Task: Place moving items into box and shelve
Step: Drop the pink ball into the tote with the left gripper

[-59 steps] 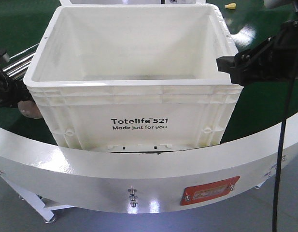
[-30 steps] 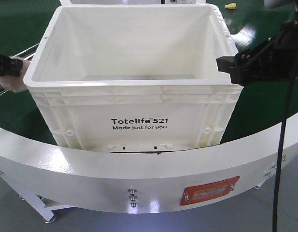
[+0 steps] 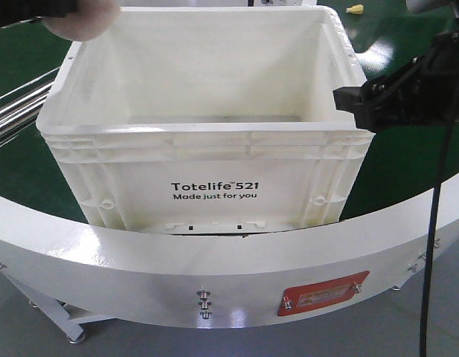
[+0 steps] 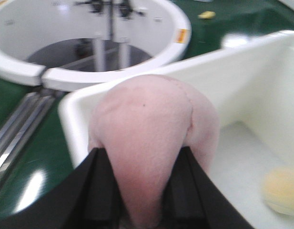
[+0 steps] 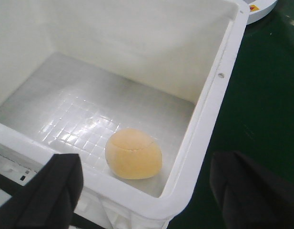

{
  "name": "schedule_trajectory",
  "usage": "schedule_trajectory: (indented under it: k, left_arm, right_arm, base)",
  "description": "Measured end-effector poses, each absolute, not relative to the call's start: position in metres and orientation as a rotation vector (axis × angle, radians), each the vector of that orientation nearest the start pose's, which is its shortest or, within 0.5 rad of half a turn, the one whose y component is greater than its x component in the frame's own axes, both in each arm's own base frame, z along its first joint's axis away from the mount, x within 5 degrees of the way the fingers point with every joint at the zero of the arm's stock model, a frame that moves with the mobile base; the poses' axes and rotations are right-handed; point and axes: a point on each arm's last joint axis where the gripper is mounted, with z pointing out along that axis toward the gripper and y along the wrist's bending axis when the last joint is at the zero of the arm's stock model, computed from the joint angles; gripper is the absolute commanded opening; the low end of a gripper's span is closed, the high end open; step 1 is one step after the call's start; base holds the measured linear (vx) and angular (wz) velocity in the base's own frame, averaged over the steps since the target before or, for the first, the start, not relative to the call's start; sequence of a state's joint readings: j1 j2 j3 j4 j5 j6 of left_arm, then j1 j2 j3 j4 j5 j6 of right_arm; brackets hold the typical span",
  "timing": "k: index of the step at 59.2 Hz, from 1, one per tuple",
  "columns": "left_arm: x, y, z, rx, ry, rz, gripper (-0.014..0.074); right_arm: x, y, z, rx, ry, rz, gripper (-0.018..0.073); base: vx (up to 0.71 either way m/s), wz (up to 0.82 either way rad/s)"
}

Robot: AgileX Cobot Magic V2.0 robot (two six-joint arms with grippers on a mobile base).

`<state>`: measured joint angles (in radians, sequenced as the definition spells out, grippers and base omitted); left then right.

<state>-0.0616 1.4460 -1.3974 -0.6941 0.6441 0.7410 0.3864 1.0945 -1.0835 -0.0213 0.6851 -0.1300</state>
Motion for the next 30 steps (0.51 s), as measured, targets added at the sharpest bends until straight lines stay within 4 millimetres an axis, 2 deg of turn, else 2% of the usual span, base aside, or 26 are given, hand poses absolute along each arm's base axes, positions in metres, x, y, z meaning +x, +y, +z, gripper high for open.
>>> schedule_trajectory:
  k: [7, 13, 23, 30]
  left_arm:
    - [0.333, -0.086, 0.386, 0.539, 1.986, -0.404, 0.0343]
    - [0.343, -0.103, 0.370, 0.574, 2.004, -0.422, 0.0468]
    - [0.351, -0.112, 0.356, 0.589, 2.033, -0.432, 0.0680]
    - [0.352, -0.112, 0.356, 0.585, 2.029, -0.429, 0.0710]
  right_arm:
    - [0.211, 0.085, 0.381, -0.567, 2.107, 0.122, 0.0585]
    - [0.211, 0.085, 0.381, -0.567, 2.107, 0.122, 0.0585]
    - [0.211, 0.085, 0.381, -0.567, 2.107, 0.122, 0.0585]
    - [0.211, 0.085, 0.381, -0.567, 2.107, 0.122, 0.0585]
  base:
    - [0.00, 0.00]
    - [0.00, 0.00]
    - [0.00, 0.00]
    - [0.00, 0.00]
